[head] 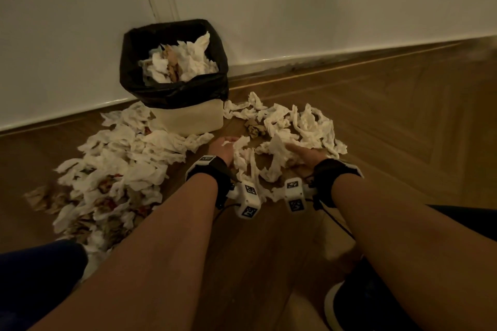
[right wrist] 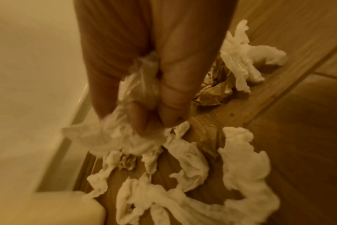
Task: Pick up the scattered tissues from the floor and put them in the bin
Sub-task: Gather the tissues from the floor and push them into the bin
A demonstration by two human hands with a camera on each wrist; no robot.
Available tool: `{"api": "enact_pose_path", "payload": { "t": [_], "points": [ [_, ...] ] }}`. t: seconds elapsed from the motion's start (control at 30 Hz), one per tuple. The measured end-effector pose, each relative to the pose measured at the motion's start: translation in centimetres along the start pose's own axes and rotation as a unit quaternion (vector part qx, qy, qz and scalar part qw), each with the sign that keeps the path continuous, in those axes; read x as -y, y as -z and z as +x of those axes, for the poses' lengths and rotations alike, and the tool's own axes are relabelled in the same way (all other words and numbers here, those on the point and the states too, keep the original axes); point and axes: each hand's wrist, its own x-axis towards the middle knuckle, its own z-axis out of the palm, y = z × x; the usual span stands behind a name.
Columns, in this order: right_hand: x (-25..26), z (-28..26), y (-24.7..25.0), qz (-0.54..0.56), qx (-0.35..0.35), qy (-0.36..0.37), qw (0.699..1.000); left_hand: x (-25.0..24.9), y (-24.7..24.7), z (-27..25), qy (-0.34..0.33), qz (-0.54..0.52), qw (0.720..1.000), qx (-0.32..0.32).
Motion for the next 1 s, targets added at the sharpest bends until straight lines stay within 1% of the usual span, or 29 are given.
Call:
{"api": "enact_pose_path", "payload": {
  "t": [0.03,0.07,0.1,0.17,0.23,0.33,0.37,0.4,0.43,0.5,0.53,0.57,0.63,0.7,0.73,0.77,0.83,0.87,0.9,0.93,0.97,1.0],
  "points": [
    [0.1,0.0,-0.1,0.027,0.034,-0.006,0.999,0.0,0.0,-0.1,-0.001,-0.005,1.000,0.007],
    [0.2,-0.3,-0.2,0.070,0.054,-0.007,0.996,-0.1,0.0,-0.2,0.001,-0.018,1.000,0.016],
    [0.3,-0.4,-0.3,0.120,0.062,-0.012,0.991,-0.1,0.0,-0.3,0.004,-0.029,0.999,0.024],
    [0.3,-0.8,-0.2,0.172,0.066,-0.023,0.983,-0.1,0.1,-0.2,0.020,-0.065,0.997,0.043],
    [0.4,-1.4,-0.3,0.159,0.071,-0.022,0.984,-0.4,0.2,-0.2,0.026,-0.066,0.996,0.058],
    [0.6,-2.6,-0.5,0.055,0.030,-0.024,0.998,-0.8,0.5,-0.1,0.017,-0.030,0.997,0.062],
    [0.6,-2.7,-0.4,0.038,0.033,-0.020,0.999,-0.8,0.6,-0.2,0.019,-0.036,0.997,0.064],
    [0.5,-2.4,-0.4,0.059,0.054,-0.017,0.997,-0.7,0.7,-0.1,0.022,-0.048,0.996,0.069],
    [0.5,-2.2,-0.2,0.105,0.068,-0.009,0.992,-0.7,0.7,-0.3,0.027,-0.059,0.995,0.077],
    [0.6,-2.2,0.0,0.202,0.081,-0.019,0.976,-0.7,0.7,-0.6,0.048,-0.073,0.992,0.090],
    [0.6,-2.3,0.1,0.235,0.089,-0.012,0.968,-0.6,0.8,-0.6,0.061,-0.084,0.990,0.094],
    [0.6,-2.5,0.2,0.240,0.091,0.004,0.966,-0.7,0.8,-0.9,0.073,-0.095,0.988,0.094],
    [0.6,-2.6,0.3,0.186,0.071,0.037,0.979,-0.7,1.0,-0.9,0.092,-0.118,0.985,0.092],
    [0.7,-2.5,0.2,0.158,0.080,0.023,0.984,-0.7,0.9,-0.8,0.097,-0.140,0.981,0.097],
    [0.8,-2.4,0.1,0.123,0.080,0.012,0.989,-0.6,0.8,-0.7,0.094,-0.139,0.981,0.098],
    [0.9,-2.3,-0.1,0.060,0.070,0.002,0.996,-0.6,0.8,-0.8,0.091,-0.130,0.983,0.097],
    [0.8,-2.3,0.1,-0.073,0.030,0.001,0.997,-0.6,0.6,-0.8,0.086,-0.120,0.985,0.094],
    [0.7,-2.4,0.2,-0.098,0.016,0.002,0.995,-0.7,0.6,-0.9,0.088,-0.126,0.984,0.093],
    [0.7,-2.3,0.3,-0.102,0.025,-0.008,0.994,-0.8,0.7,-1.2,0.092,-0.127,0.983,0.090],
    [0.7,-1.9,0.3,-0.065,0.047,-0.015,0.997,-0.9,0.7,-1.1,0.100,-0.130,0.983,0.085],
    [0.8,-1.7,0.1,0.036,0.069,-0.027,0.997,-1.0,0.7,-1.3,0.107,-0.126,0.983,0.077],
    [1.0,-1.4,-0.1,0.109,0.072,-0.037,0.991,-1.2,0.8,-1.4,0.107,-0.124,0.984,0.069]
  ]
}}
